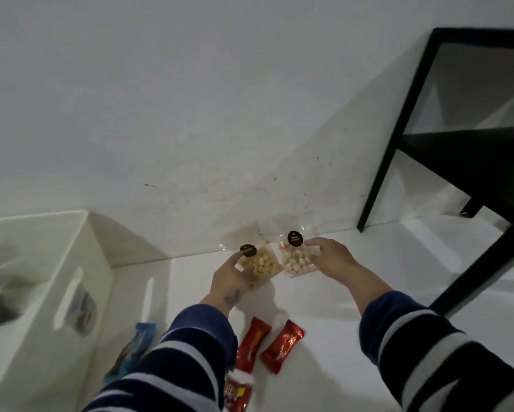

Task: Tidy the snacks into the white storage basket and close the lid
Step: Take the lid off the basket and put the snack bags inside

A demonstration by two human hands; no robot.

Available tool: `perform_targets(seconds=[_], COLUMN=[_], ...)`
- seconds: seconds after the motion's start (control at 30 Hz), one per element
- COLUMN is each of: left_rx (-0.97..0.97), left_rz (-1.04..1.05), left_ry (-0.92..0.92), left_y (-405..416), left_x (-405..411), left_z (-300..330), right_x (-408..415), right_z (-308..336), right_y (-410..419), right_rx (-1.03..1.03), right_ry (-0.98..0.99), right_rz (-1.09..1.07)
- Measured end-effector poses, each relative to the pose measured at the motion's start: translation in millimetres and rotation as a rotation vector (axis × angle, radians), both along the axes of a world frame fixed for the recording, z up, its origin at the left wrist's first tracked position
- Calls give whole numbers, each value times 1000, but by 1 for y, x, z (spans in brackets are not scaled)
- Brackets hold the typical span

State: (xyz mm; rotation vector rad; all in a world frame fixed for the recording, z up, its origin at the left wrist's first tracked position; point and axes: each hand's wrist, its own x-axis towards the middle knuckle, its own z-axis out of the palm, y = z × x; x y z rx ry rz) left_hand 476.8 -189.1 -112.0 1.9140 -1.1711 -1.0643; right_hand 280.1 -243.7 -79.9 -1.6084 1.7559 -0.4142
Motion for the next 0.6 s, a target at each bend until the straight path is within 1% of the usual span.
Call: perform_targets(seconds=[0.2, 0.3, 0.4, 0.53, 0.6], left_rx=[-57, -89, -143, -217, -252], left_rz=[136, 178, 206, 169, 187], left_ry=[-42, -83, -108, -148, -150], left_y=[-30, -29, -17, 1, 10], left_x=[-12, -15, -10, 7, 17], left_z=[-21, -25, -24, -11, 3], right_x=[12, 12, 10, 12, 19], right_z=[-33, -41, -36, -15, 2], right_y=[-36, -37, -27, -10, -1], right_rx=[-65, -91, -89, -121, -156], right_ry=[-150, -145, -146, -154, -165], right_rz=[-50, -121, -185, -172, -171])
